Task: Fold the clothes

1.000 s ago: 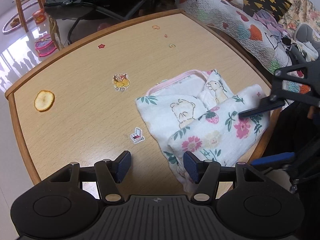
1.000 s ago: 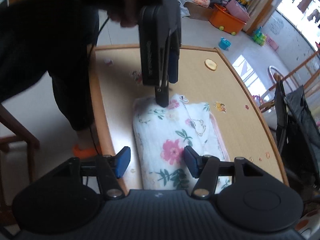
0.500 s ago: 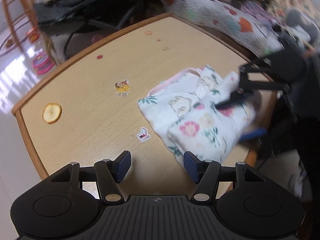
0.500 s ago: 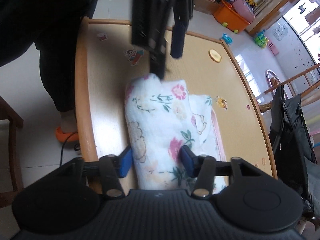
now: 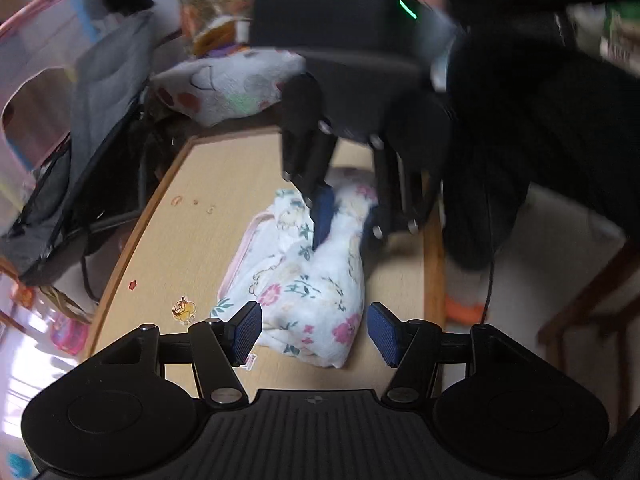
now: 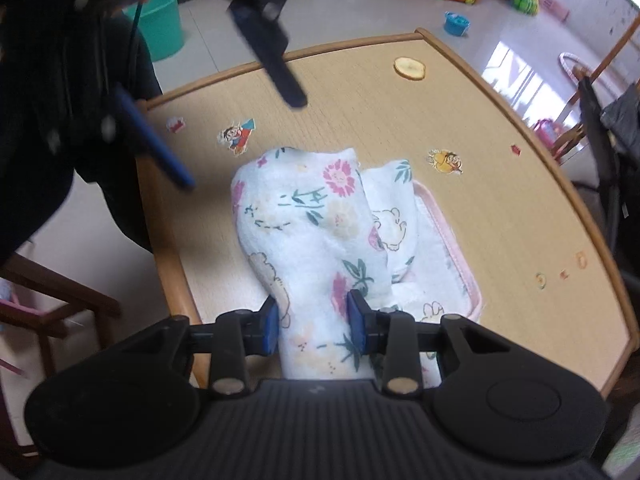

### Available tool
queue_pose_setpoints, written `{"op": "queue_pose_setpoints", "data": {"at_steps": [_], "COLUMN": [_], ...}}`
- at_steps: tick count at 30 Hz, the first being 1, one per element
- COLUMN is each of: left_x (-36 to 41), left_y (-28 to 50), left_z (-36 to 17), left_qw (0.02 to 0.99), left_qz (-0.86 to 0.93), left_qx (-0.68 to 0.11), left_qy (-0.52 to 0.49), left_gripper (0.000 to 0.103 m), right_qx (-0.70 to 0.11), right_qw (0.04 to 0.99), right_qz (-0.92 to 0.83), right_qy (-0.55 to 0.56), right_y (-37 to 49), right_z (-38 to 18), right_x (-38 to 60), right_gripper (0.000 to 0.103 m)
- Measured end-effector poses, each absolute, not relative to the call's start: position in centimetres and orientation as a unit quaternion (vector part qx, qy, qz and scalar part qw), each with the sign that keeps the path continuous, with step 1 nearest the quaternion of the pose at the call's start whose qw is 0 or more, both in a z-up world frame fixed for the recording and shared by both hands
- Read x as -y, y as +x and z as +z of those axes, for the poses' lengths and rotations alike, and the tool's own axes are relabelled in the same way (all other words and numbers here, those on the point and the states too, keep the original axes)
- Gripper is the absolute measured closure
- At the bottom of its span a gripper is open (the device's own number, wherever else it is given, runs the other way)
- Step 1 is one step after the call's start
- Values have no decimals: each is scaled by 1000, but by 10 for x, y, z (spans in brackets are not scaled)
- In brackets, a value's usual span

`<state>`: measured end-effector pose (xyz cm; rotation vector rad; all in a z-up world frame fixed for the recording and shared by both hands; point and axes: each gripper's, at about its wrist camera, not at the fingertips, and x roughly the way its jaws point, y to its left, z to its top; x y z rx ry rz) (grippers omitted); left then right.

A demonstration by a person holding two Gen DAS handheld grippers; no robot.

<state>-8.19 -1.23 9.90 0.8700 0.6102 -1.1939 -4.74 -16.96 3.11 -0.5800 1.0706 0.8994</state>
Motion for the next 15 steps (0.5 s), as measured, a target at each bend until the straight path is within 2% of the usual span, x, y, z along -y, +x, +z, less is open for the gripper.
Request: {"op": "queue_pose_setpoints", "data": {"at_steps": [7, 9, 12, 15], "left_x": [37, 45, 54, 57], "left_y": [-78, -78, -77, -70], "left_z": [91, 82, 65, 60], "left_qw": [693, 683, 660, 665], "left_qz": [-545, -535, -527, -526], "left_qx": [-261, -261, -282, -313], "left_qy": [395, 424, 454, 428], "left_gripper": [42, 42, 42, 47], "right_qx": [-516, -521, -529, -529], "right_qw": [709, 705, 700, 699], "right_qz": [430, 434, 440, 442], "right_qy": [-216, -207, -193, -188], "right_y": [-25, -20, -14, -12], "right_z": [28, 27, 26, 25], "right_x": [178, 180, 182, 183], "right_gripper": [68, 68, 68, 68]}}
